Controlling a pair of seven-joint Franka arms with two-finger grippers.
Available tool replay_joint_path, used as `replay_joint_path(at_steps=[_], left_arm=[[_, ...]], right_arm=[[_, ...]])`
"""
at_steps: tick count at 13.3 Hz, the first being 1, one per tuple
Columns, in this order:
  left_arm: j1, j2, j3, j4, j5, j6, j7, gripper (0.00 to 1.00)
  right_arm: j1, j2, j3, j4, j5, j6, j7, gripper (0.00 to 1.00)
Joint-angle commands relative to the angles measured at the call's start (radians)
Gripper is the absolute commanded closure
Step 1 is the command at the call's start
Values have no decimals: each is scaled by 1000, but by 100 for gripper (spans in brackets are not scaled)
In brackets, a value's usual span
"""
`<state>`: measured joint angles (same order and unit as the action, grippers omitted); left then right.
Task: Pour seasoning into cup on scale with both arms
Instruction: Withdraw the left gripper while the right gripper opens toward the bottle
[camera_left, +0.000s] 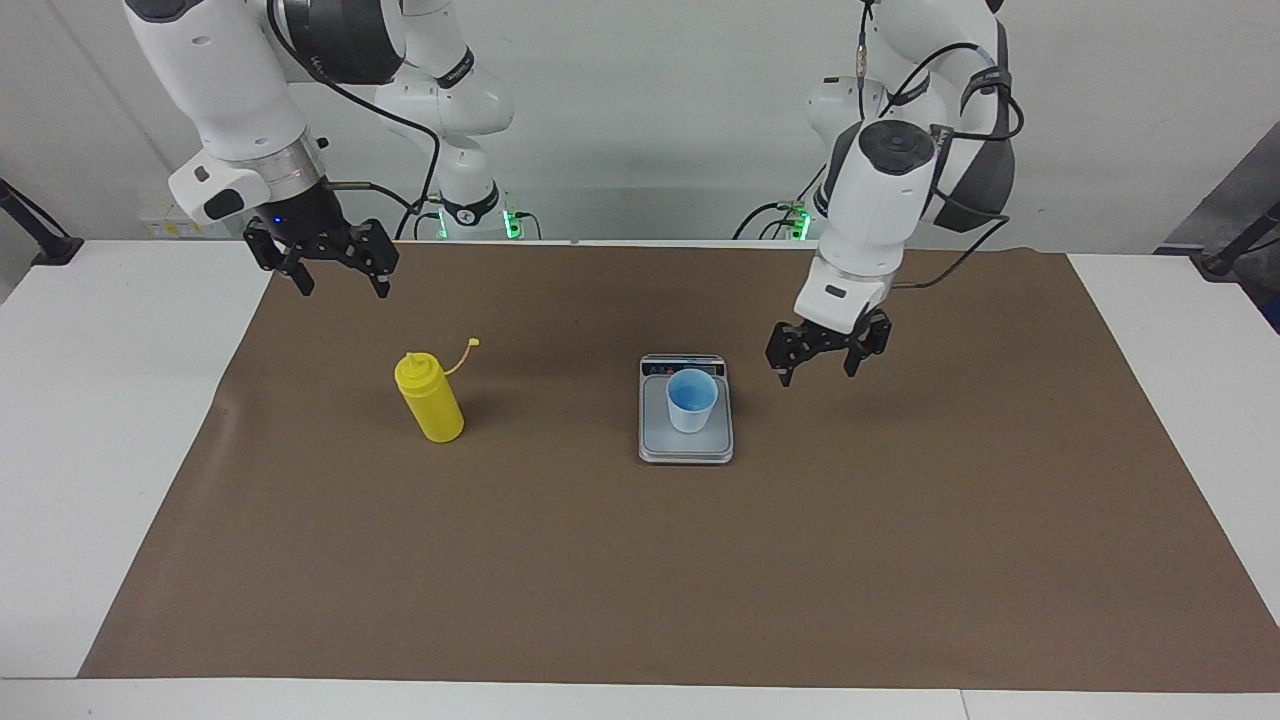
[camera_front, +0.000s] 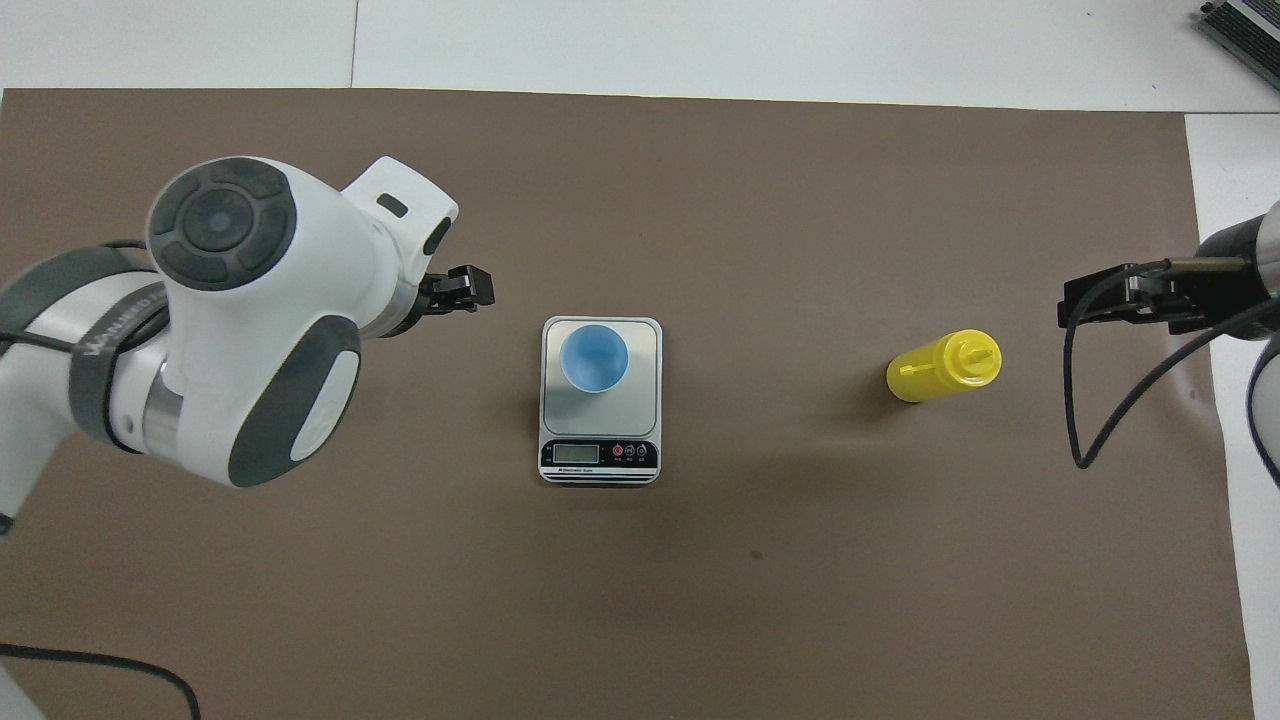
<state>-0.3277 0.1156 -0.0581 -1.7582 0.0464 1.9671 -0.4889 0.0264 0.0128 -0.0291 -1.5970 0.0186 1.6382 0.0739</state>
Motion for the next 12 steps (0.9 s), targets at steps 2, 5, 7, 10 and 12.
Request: replay_joint_path(at_steps=[2, 5, 7, 10, 12], left_arm=[[123, -100, -9, -20, -11, -125, 221, 0], [226, -149, -8, -17, -43, -189, 407, 0], [263, -151, 1, 9, -43, -243, 505, 0], [306, -146, 1, 72, -45, -289, 561, 0], [306, -134, -2, 120, -42, -324, 559, 0]], right_arm=[[-57, 4, -5, -3, 53, 14, 153, 0], [-94, 111, -8, 76, 124, 12, 326, 0], [-121, 218, -6, 158, 158, 9, 410, 0], [-146, 334, -6, 235, 172, -4, 548, 0], [-164, 371, -5, 238, 228, -1, 630, 0]])
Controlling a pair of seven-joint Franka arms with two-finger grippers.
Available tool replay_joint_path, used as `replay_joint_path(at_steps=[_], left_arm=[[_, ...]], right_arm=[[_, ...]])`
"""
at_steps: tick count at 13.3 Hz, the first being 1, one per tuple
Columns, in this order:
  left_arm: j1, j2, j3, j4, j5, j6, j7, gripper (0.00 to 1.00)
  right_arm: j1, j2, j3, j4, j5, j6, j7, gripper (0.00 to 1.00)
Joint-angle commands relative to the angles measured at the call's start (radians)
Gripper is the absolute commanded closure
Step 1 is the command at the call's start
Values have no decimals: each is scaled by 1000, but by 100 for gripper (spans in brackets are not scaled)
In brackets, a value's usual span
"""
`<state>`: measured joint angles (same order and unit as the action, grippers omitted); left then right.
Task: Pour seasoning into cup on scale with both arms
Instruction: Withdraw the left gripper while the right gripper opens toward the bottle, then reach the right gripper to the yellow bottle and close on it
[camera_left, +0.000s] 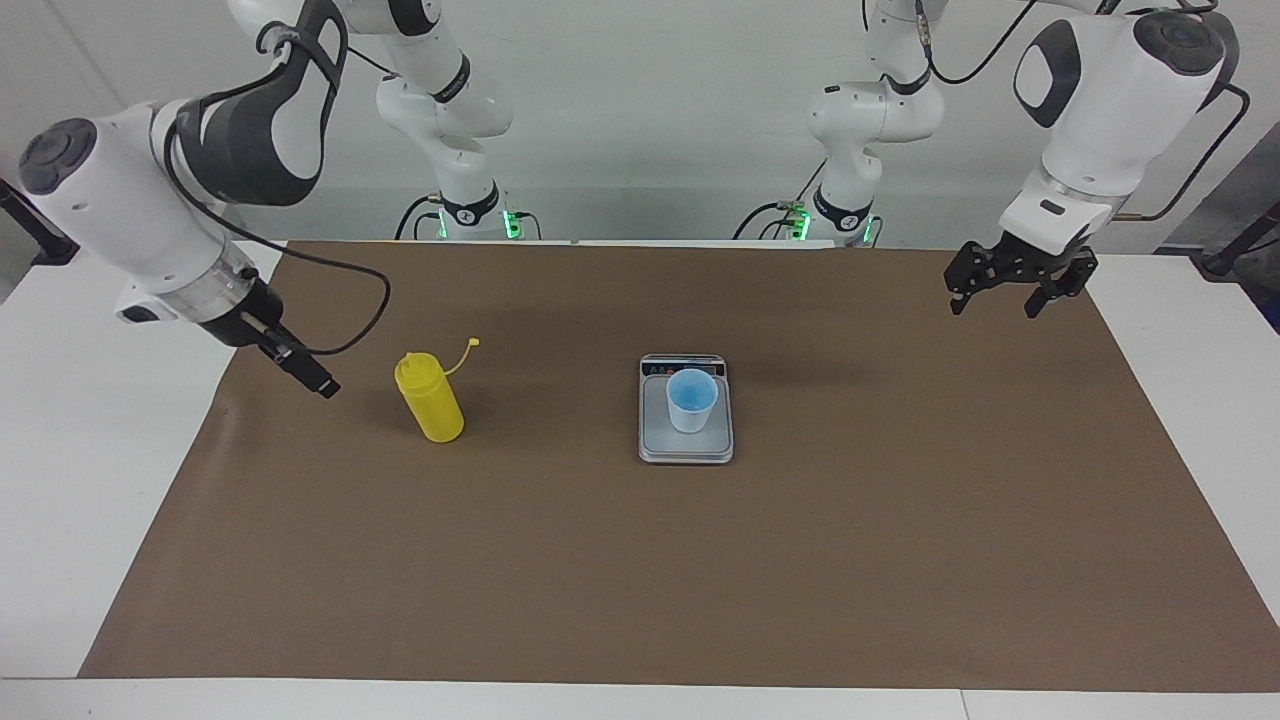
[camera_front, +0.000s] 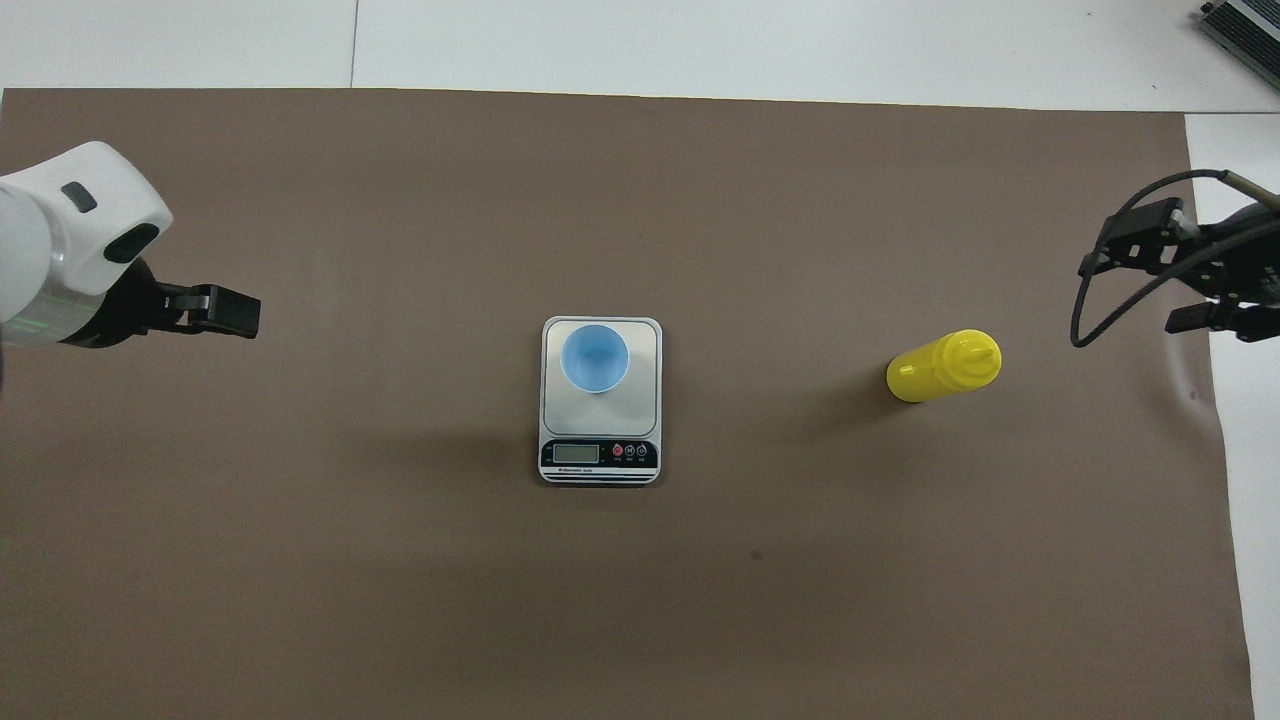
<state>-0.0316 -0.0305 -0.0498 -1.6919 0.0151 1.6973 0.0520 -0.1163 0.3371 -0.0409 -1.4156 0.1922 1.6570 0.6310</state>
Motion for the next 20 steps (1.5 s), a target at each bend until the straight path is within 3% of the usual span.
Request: replay_joint_path(at_steps=[1, 3, 7, 10, 20], left_arm=[[12, 17, -10, 75, -3, -85, 22, 0], [10, 18, -13, 75, -3, -85, 19, 0], [13, 17, -5, 116, -30, -145, 17, 0], [15, 29, -4, 164, -49, -222, 16, 0], [35, 21, -10, 150, -64, -182, 23, 0]], right_arm=[[-48, 80, 7, 67, 114, -25, 105, 0], [-59, 124, 7, 69, 199, -29, 198, 0], [-59, 164, 9, 44, 248, -71, 276, 0], [-60, 166, 9, -45, 278, -60, 274, 0], [-71, 102, 9, -316, 461, 1, 245, 0]])
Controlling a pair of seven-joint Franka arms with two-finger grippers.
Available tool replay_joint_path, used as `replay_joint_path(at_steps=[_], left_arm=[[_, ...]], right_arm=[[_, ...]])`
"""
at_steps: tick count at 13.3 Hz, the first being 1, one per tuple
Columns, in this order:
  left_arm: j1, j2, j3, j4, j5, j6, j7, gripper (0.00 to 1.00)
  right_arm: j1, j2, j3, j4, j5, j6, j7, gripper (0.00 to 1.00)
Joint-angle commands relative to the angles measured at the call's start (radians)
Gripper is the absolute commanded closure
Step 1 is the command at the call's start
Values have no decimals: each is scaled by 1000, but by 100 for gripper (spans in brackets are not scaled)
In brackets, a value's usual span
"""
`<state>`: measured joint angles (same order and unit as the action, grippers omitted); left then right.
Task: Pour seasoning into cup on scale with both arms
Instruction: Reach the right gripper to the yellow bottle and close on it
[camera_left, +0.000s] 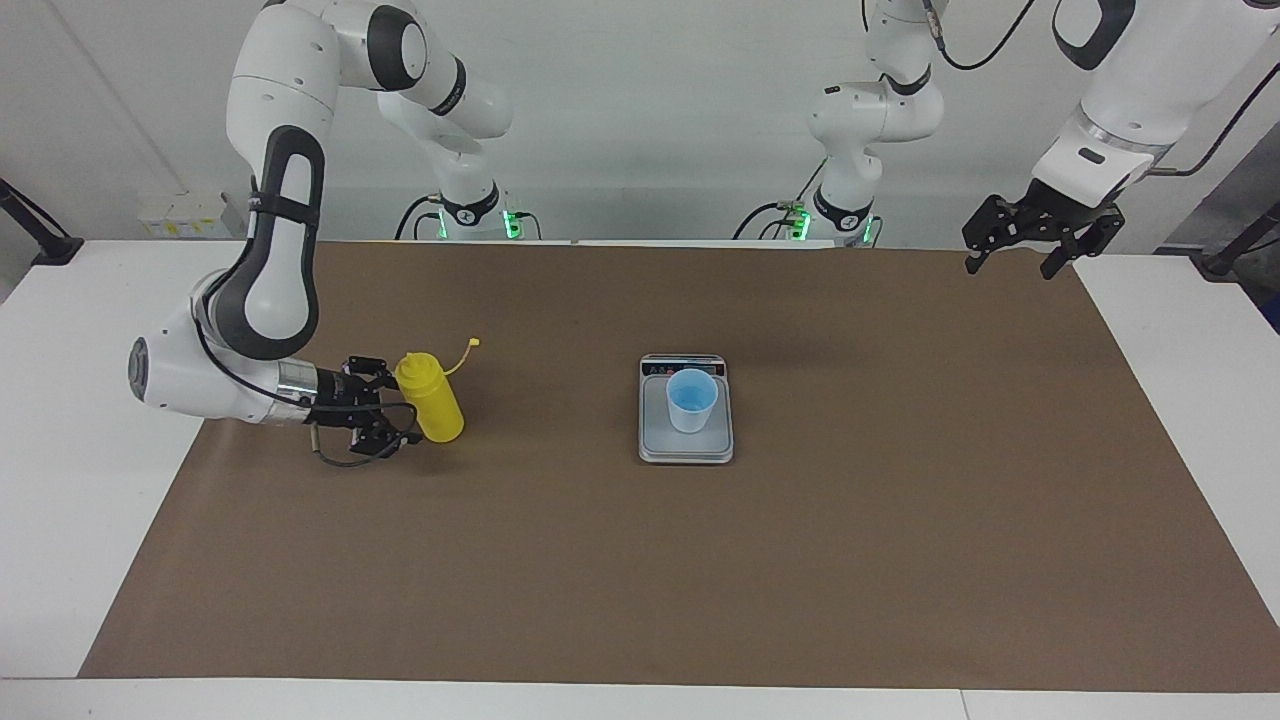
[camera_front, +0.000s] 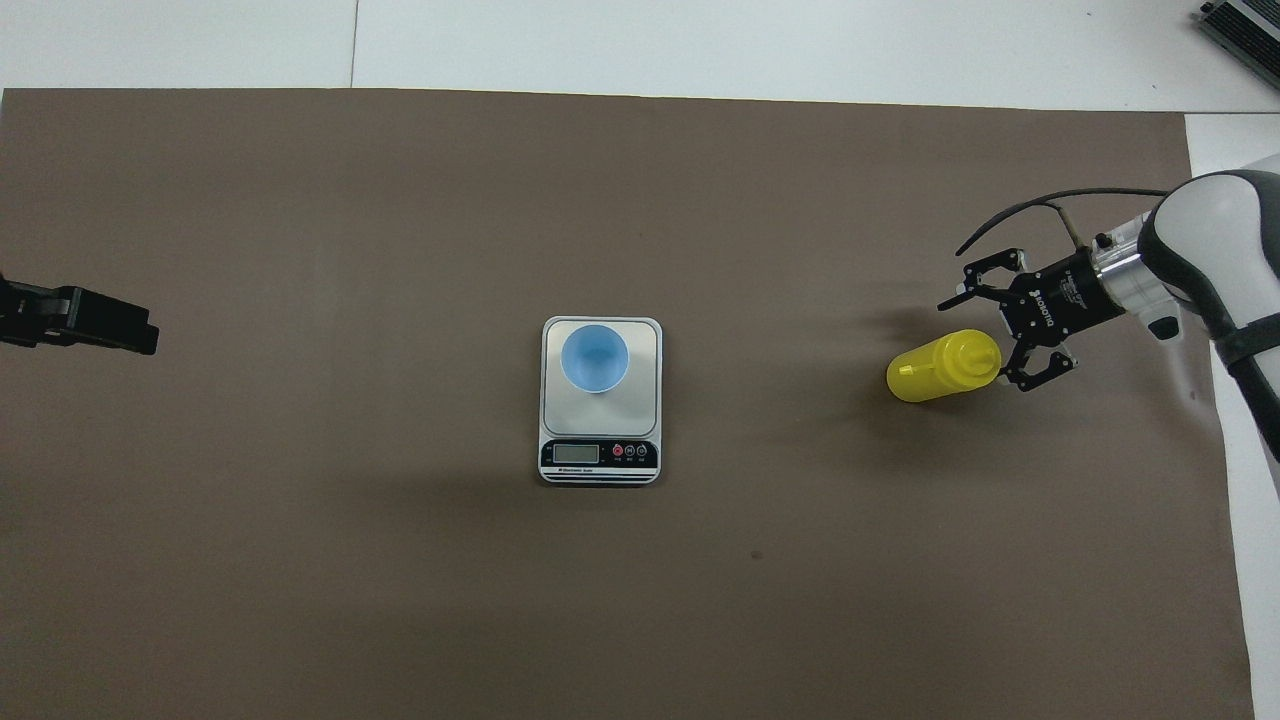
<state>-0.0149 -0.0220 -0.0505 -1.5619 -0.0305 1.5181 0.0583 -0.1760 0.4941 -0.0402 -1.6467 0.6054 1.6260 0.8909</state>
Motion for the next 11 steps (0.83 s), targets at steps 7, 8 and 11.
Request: replay_joint_path(at_steps=[7, 8, 11], left_arm=[[13, 10, -9, 14, -19, 5, 11, 0], [12, 10, -9, 14, -19, 5, 11, 0], [12, 10, -9, 14, -19, 7, 11, 0]], right_arm=[[-1, -83, 6, -137, 100, 38, -1, 100], [3, -83, 6, -134, 102, 63, 29, 100], [41, -133, 11, -133, 100, 187, 233, 100]])
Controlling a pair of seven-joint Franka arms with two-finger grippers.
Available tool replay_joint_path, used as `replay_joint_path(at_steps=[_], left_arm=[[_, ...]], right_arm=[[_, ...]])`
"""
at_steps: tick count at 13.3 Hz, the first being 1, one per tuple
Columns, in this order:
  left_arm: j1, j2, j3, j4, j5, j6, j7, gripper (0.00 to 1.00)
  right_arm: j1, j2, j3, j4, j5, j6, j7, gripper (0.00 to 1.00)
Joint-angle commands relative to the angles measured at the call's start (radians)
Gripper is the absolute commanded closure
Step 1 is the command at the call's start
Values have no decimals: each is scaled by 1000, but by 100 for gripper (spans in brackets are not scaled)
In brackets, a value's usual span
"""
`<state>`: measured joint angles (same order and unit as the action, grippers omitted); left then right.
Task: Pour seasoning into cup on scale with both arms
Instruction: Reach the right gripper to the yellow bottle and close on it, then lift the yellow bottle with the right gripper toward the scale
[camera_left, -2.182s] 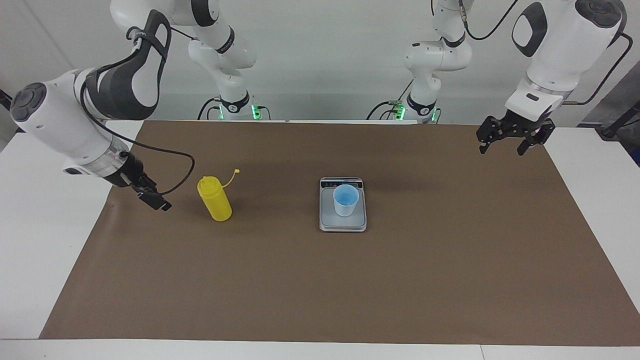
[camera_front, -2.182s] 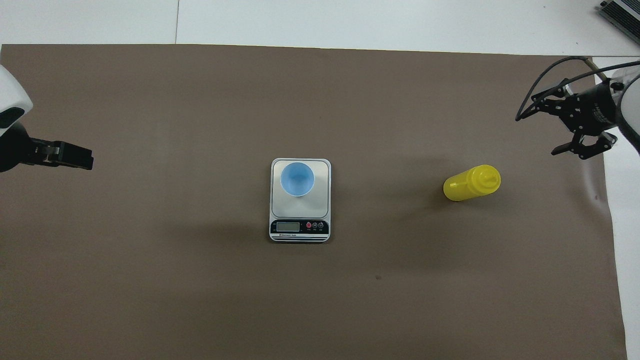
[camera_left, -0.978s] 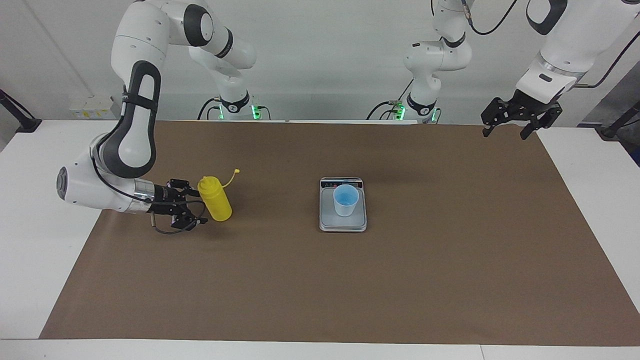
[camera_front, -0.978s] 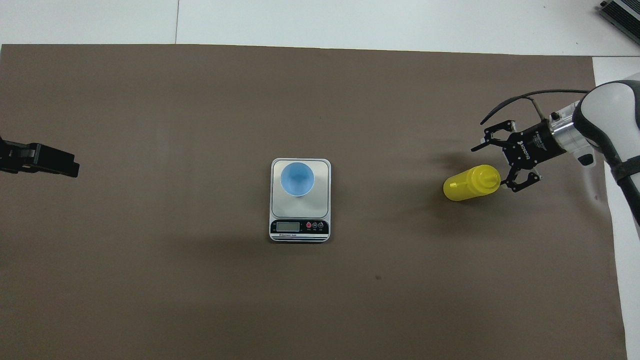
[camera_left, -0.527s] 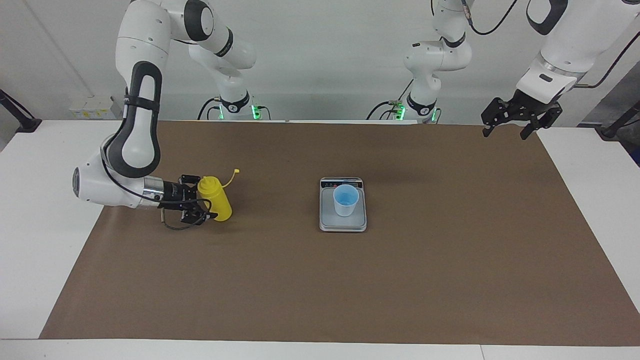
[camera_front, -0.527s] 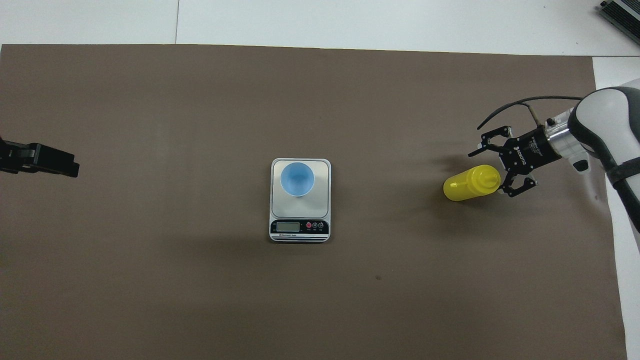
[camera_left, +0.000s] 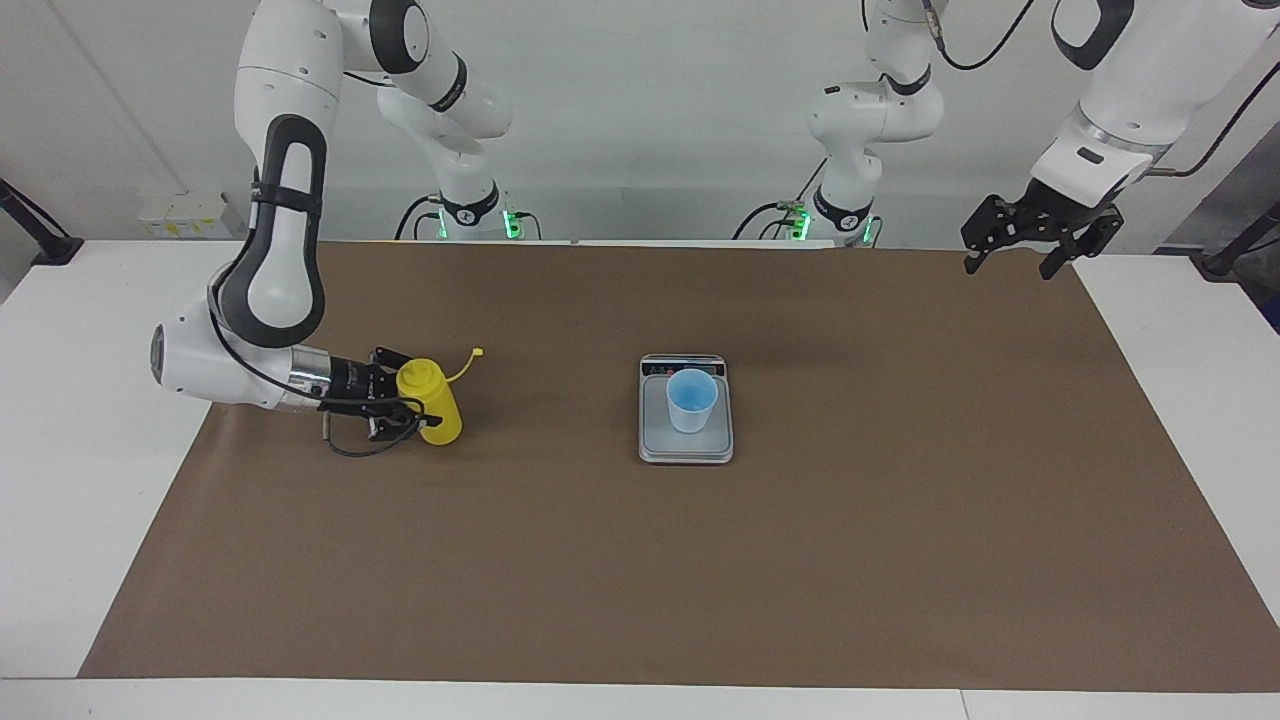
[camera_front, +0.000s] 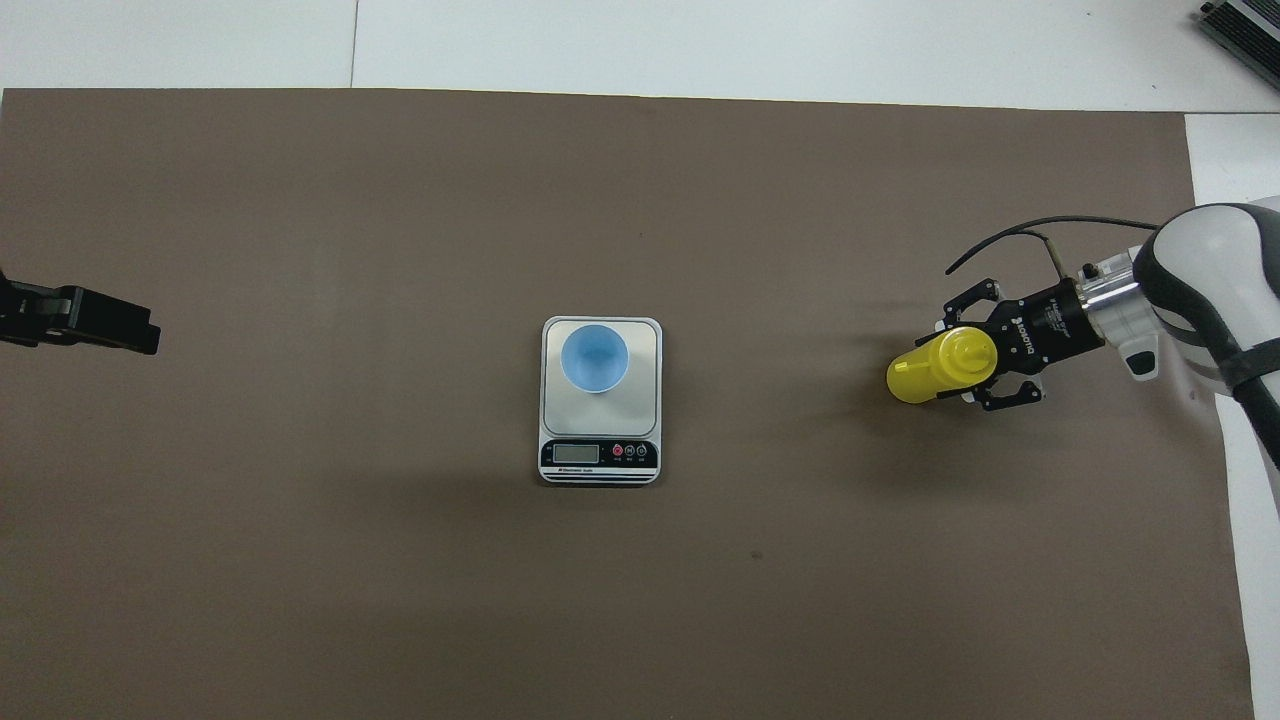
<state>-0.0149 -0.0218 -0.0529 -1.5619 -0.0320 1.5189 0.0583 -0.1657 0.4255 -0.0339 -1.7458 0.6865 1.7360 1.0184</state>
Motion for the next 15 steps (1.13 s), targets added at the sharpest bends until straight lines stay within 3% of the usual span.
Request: replay_joint_path(at_steps=[1, 3, 7, 9, 15], left_arm=[[12, 8, -7, 11, -17, 6, 11, 0], [12, 8, -7, 8, -17, 6, 9, 0], [10, 6, -7, 8, -17, 6, 9, 0], [10, 6, -7, 8, -17, 6, 9, 0], [10, 6, -7, 8, -17, 7, 9, 0]], right_arm=[[60, -82, 3, -35, 18, 109, 158, 100], [116, -111, 3, -32, 16, 175, 253, 100], [257, -142, -3, -14, -15, 419, 545, 100], [323, -136, 0, 15, -157, 502, 693, 100], [489, -131, 0, 12, -568, 638, 865, 100]])
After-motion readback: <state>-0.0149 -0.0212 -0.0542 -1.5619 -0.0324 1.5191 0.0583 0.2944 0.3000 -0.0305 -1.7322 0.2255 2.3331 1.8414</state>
